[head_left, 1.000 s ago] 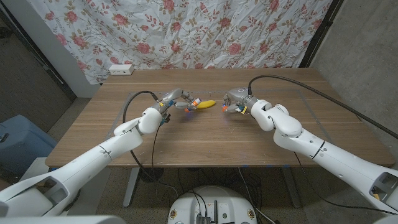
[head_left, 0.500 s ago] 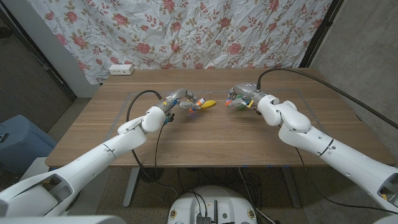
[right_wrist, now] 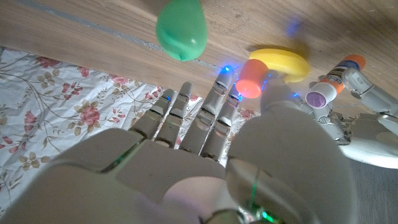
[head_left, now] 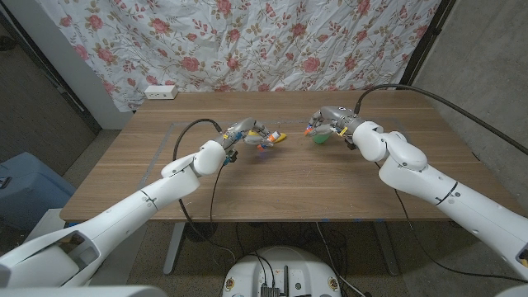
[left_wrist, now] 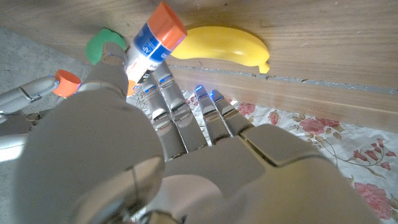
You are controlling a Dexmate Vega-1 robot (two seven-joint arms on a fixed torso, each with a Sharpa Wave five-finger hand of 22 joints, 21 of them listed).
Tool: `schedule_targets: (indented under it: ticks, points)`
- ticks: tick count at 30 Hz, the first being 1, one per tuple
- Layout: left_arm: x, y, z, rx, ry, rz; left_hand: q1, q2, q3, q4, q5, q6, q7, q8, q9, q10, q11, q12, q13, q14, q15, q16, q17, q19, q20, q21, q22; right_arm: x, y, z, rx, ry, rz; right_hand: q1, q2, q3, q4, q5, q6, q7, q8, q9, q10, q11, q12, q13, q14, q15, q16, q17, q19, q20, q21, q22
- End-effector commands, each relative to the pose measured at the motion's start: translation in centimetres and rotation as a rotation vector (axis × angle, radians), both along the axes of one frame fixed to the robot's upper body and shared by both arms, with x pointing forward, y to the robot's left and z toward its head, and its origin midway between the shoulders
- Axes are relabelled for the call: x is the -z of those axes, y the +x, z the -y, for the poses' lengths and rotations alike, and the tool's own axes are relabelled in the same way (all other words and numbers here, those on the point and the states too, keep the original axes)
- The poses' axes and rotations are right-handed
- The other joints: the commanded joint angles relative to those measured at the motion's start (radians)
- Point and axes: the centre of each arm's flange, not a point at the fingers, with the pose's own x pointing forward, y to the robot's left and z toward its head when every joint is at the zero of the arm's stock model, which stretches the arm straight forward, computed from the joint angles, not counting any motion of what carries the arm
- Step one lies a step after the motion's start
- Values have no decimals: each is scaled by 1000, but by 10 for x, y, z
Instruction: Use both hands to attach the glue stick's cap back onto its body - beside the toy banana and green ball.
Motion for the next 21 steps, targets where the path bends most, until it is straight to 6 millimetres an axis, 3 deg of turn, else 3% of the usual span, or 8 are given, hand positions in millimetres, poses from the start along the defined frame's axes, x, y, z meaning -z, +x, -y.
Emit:
schedule_targets:
  ticks: [1,21]
  points:
    - [-7,-8,17,15,20,6,32,44,1,4,8,113,2,8,11,56,-61,6,2,1,-144,1,0,13,-98,9,3,-6,-9,23,-13,113,-12,-4,15,-4,-1,-6,-1,1,-3,2,-1,-1,-4,2,-6,-132,-5,2,-7,-2,0,2]
    - [-17,-8,34,55,16,24,33,46,1,3,8,111,1,8,11,53,-62,7,2,-5,-148,0,0,12,-91,7,3,-15,-16,26,-81,255,-11,-1,25,-13,-3,-11,-9,1,-18,0,-15,-2,-10,1,-21,-135,-13,1,-15,6,1,2]
